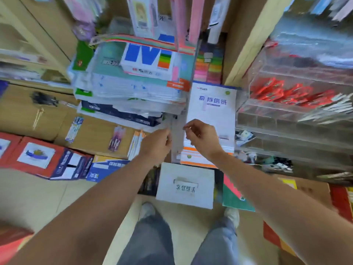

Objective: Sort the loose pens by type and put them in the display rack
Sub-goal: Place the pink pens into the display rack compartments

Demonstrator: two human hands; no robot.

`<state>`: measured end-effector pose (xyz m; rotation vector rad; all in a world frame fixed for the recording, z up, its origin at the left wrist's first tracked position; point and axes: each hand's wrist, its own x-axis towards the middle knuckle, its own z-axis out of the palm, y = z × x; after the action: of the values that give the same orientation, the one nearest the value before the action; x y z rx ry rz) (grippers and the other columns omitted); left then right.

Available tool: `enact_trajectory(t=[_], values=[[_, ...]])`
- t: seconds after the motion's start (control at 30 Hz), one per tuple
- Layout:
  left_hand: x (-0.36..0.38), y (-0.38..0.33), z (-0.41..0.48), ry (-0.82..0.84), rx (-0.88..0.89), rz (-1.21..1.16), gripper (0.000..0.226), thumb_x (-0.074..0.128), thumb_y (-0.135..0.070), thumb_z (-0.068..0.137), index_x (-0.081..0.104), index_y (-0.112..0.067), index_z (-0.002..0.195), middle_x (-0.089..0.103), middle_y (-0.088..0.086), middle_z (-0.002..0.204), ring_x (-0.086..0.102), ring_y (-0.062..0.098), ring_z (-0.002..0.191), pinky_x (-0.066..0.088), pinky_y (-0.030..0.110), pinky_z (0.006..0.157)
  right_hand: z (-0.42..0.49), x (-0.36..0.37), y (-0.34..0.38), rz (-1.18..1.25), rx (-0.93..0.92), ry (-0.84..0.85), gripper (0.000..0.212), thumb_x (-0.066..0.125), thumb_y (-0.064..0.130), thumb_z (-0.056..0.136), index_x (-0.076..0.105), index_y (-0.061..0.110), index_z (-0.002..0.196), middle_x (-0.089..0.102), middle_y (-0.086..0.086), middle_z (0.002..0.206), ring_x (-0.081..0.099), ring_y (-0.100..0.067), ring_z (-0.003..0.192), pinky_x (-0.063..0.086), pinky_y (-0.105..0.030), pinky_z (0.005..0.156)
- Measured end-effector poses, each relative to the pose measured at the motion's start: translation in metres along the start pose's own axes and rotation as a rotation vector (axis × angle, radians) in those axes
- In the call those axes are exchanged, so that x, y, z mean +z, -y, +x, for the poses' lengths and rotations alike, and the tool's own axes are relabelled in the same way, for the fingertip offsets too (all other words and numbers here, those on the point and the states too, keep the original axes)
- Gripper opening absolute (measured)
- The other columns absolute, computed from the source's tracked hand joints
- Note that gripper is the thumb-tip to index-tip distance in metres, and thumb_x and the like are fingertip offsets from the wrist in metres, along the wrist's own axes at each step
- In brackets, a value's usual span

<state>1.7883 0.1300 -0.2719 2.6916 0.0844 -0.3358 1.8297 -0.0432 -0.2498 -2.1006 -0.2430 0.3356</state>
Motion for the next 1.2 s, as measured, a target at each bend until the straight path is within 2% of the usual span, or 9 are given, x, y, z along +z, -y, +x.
enact_trajectory(t=[0.13, 0.23, 0.4, 0.57, 0.7, 0.83, 1.0, 1.1, 1.2], values=[[0.0, 0.099, -0.022, 0.245, -0.184, 0.029, 0.016, 0.046, -0.022, 0.096, 0.056, -0.013, 0.105, 0.062, 0.006, 0.102, 0.059, 0.027, 0.09, 0.05, 0.038, 0.078, 0.017, 0.091, 0.02, -0.072, 0.088, 0.141, 0.013, 0.059, 0.014, 0.088, 0.066, 0.015, 0.098, 0.061, 0.004, 0.072, 0.055, -0.016, 0.064, 0.048, -0.032, 0.061], [0.006, 0.15, -0.031, 0.337, -0.293, 0.007, 0.02, 0.043, -0.021, 0.097, 0.057, -0.012, 0.109, 0.062, 0.008, 0.105, 0.058, 0.026, 0.093, 0.049, 0.036, 0.077, 0.028, 0.145, 0.019, -0.131, 0.23, 0.342, 0.02, 0.057, 0.014, 0.088, 0.066, 0.015, 0.107, 0.061, 0.004, 0.084, 0.058, -0.015, 0.077, 0.044, -0.021, 0.061], [0.018, 0.202, -0.035, 0.348, -0.463, -0.097, 0.024, 0.04, -0.023, 0.099, 0.057, -0.01, 0.111, 0.064, 0.008, 0.105, 0.06, 0.026, 0.095, 0.048, 0.038, 0.08, 0.051, 0.205, 0.005, -0.229, 0.229, 0.548, 0.024, 0.055, 0.021, 0.094, 0.062, 0.015, 0.116, 0.065, -0.003, 0.107, 0.06, -0.018, 0.1, 0.04, -0.023, 0.081], [0.031, 0.243, -0.025, 0.292, -0.585, -0.184, 0.018, 0.04, -0.024, 0.1, 0.054, -0.014, 0.105, 0.063, 0.005, 0.106, 0.061, 0.025, 0.093, 0.046, 0.037, 0.076, 0.072, 0.246, -0.005, -0.245, 0.273, 0.623, 0.025, 0.053, 0.026, 0.096, 0.062, 0.015, 0.116, 0.063, -0.003, 0.111, 0.063, -0.021, 0.096, 0.048, -0.031, 0.086], [0.044, 0.276, -0.009, 0.219, -0.628, -0.196, 0.021, 0.04, -0.024, 0.099, 0.055, -0.015, 0.11, 0.063, 0.007, 0.107, 0.056, 0.025, 0.089, 0.036, 0.032, 0.068, 0.088, 0.276, -0.018, -0.236, 0.3, 0.628, 0.022, 0.051, 0.026, 0.097, 0.063, 0.014, 0.112, 0.062, -0.002, 0.101, 0.063, -0.021, 0.091, 0.045, -0.027, 0.076], [0.059, 0.308, 0.011, 0.167, -0.633, -0.203, 0.023, 0.042, -0.025, 0.1, 0.056, -0.012, 0.114, 0.064, 0.01, 0.104, 0.058, 0.028, 0.086, 0.035, 0.032, 0.063, 0.107, 0.308, -0.033, -0.227, 0.357, 0.603, 0.019, 0.05, 0.028, 0.097, 0.061, 0.015, 0.106, 0.065, -0.005, 0.098, 0.066, -0.025, 0.088, 0.048, -0.029, 0.07], [0.086, 0.357, 0.047, 0.115, -0.615, -0.251, 0.022, 0.045, -0.023, 0.098, 0.058, -0.01, 0.111, 0.063, 0.01, 0.11, 0.06, 0.029, 0.094, 0.039, 0.033, 0.067, 0.139, 0.356, -0.05, -0.217, 0.422, 0.467, 0.011, 0.053, 0.03, 0.095, 0.059, 0.021, 0.096, 0.063, 0.0, 0.094, 0.067, -0.025, 0.086, 0.05, -0.034, 0.072], [0.105, 0.386, 0.071, 0.099, -0.579, -0.231, 0.022, 0.045, -0.022, 0.096, 0.058, -0.011, 0.111, 0.064, 0.009, 0.109, 0.06, 0.028, 0.094, 0.044, 0.034, 0.072, 0.161, 0.39, -0.061, -0.236, 0.461, 0.38, 0.02, 0.053, 0.033, 0.095, 0.06, 0.015, 0.102, 0.064, 0.001, 0.086, 0.069, -0.023, 0.075, 0.05, -0.03, 0.064], [0.122, 0.407, 0.093, 0.106, -0.529, -0.191, 0.023, 0.047, -0.023, 0.096, 0.056, -0.011, 0.114, 0.061, 0.01, 0.113, 0.059, 0.03, 0.098, 0.043, 0.035, 0.075, 0.181, 0.425, -0.075, -0.26, 0.517, 0.302, 0.027, 0.054, 0.04, 0.093, 0.055, 0.015, 0.103, 0.069, -0.003, 0.089, 0.068, -0.024, 0.076, 0.055, -0.036, 0.069]])
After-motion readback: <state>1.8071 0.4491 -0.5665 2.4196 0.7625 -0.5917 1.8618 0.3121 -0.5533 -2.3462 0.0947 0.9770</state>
